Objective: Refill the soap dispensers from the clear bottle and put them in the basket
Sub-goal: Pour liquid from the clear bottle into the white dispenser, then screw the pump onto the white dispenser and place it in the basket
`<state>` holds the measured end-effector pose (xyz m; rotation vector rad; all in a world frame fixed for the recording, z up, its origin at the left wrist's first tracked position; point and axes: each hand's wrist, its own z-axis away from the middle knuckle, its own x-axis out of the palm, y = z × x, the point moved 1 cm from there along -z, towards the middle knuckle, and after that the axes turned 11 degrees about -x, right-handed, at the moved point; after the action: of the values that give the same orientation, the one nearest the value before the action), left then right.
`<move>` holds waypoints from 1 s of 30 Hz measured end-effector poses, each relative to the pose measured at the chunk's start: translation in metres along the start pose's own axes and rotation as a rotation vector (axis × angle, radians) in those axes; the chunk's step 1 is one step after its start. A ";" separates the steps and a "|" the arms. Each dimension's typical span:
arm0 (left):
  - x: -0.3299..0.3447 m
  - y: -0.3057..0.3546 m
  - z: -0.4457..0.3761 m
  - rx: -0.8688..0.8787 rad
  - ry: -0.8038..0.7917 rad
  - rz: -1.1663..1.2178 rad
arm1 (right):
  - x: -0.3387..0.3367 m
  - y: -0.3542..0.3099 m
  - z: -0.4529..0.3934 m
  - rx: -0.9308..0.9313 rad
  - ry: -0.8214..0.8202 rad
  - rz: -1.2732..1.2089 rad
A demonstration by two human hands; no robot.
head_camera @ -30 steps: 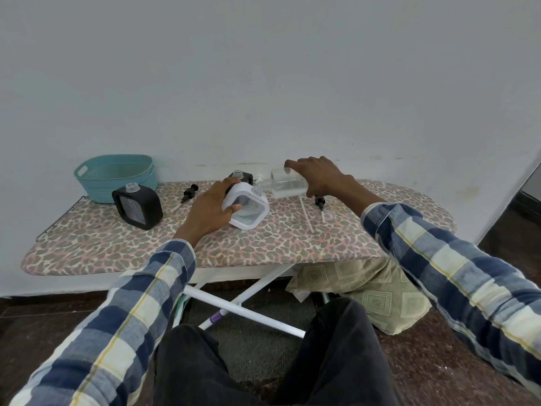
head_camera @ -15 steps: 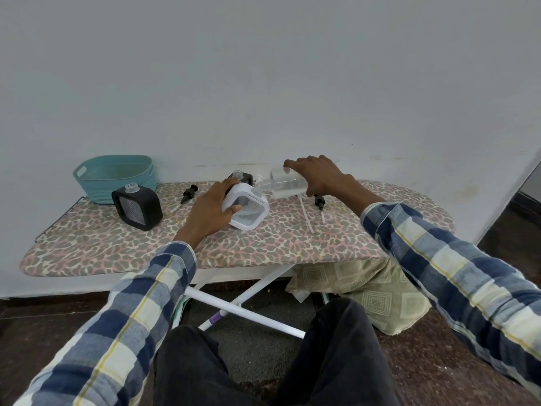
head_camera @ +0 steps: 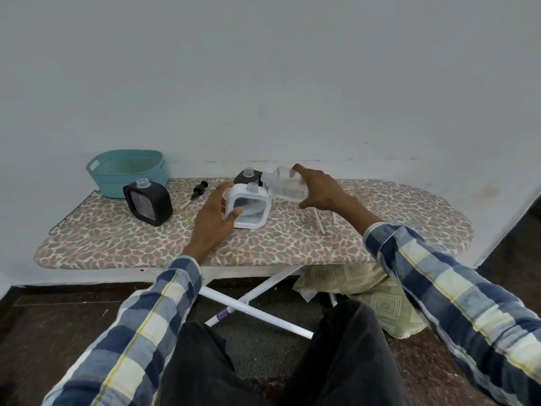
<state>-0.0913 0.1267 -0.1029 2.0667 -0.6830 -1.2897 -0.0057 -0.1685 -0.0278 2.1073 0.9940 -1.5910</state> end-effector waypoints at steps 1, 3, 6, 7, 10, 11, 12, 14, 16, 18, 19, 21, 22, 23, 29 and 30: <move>0.001 -0.003 0.004 -0.027 0.012 0.034 | 0.005 0.000 0.000 0.017 0.035 -0.062; 0.002 -0.007 0.011 -0.079 0.029 0.099 | 0.015 0.001 -0.001 0.074 0.141 -0.209; 0.003 -0.007 0.014 -0.115 0.028 0.145 | 0.028 0.004 -0.004 0.239 0.351 -0.446; 0.003 -0.007 0.014 -0.116 0.024 0.148 | 0.032 0.005 -0.005 0.295 0.406 -0.515; 0.003 -0.011 0.012 -0.135 0.009 0.160 | 0.047 0.008 -0.005 0.377 0.513 -0.650; 0.004 -0.013 0.011 -0.141 0.009 0.159 | 0.051 0.009 -0.006 0.386 0.537 -0.671; 0.004 -0.014 0.011 -0.145 0.010 0.155 | 0.054 0.010 -0.006 0.391 0.563 -0.689; 0.004 -0.014 0.010 -0.145 0.013 0.148 | 0.058 0.011 -0.008 0.399 0.611 -0.718; 0.006 -0.015 0.009 -0.157 0.013 0.142 | 0.061 0.012 -0.011 0.399 0.639 -0.734; 0.007 -0.017 0.008 -0.175 0.011 0.132 | 0.065 0.013 -0.015 0.390 0.651 -0.728; 0.007 -0.018 0.008 -0.175 0.011 0.126 | 0.067 0.014 -0.016 0.385 0.653 -0.725; 0.007 -0.019 0.008 -0.165 0.015 0.117 | 0.069 0.015 -0.019 0.376 0.654 -0.734; 0.007 -0.019 0.008 -0.160 0.018 0.114 | 0.069 0.014 -0.021 0.375 0.656 -0.744; 0.007 -0.018 0.008 -0.157 0.022 0.110 | 0.069 0.012 -0.022 0.375 0.661 -0.751; 0.008 -0.017 0.007 -0.171 0.031 0.077 | 0.074 0.004 -0.035 0.392 0.711 -0.791; 0.008 -0.016 0.008 -0.171 0.032 0.075 | 0.077 0.004 -0.035 0.399 0.716 -0.796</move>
<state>-0.0934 0.1303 -0.1223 1.9023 -0.6084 -1.2264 0.0328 -0.1237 -0.0890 2.8686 2.1033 -1.3937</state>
